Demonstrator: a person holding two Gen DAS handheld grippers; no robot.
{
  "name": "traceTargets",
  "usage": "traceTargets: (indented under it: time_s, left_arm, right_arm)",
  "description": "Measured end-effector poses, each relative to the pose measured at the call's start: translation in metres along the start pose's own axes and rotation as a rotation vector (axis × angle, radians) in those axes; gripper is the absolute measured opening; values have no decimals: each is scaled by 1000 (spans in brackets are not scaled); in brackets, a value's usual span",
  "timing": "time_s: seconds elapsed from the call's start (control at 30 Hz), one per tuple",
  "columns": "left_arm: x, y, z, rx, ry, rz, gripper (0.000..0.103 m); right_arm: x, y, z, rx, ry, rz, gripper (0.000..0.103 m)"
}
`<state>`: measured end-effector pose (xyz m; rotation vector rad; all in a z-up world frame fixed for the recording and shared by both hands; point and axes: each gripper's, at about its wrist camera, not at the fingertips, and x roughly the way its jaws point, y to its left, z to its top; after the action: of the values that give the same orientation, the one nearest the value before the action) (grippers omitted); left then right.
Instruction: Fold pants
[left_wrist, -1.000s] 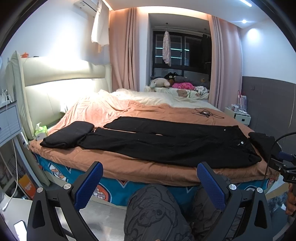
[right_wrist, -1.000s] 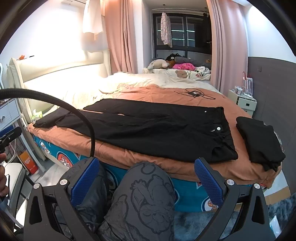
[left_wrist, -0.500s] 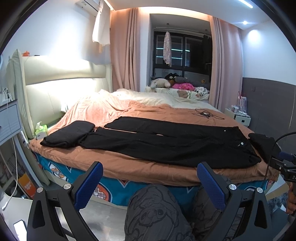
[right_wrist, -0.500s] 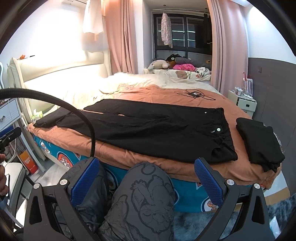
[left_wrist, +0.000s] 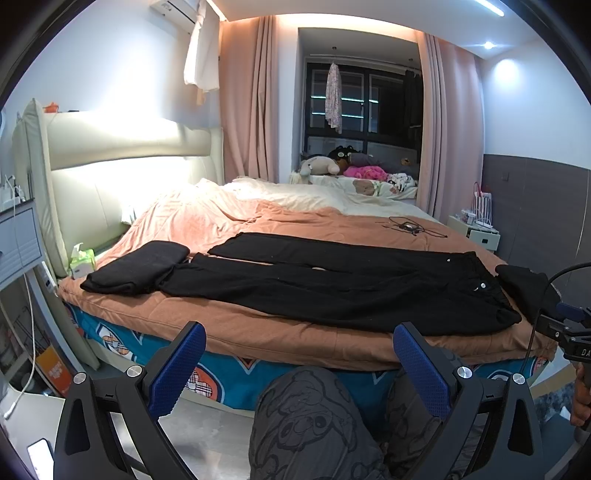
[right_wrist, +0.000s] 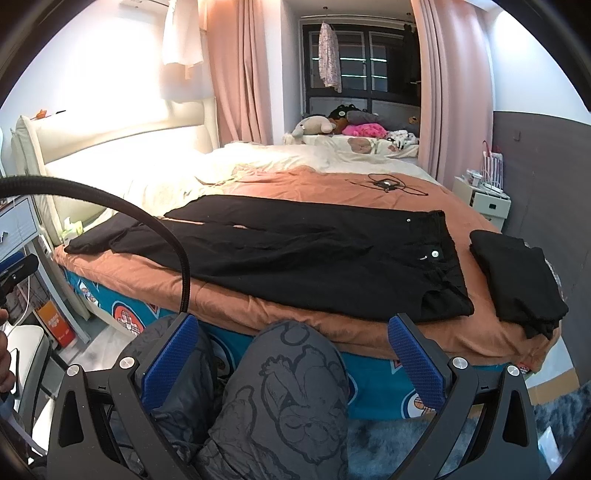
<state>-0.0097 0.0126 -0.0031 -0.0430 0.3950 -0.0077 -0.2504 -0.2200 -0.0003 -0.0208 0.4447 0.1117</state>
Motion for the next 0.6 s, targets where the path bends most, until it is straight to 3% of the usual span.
traceTargets:
  time_s: [0.6]
  left_arm:
    - [-2,4,-2,-13,0,2,102]
  right_arm:
    - [-4,0,-3,-2,-13,-15,103]
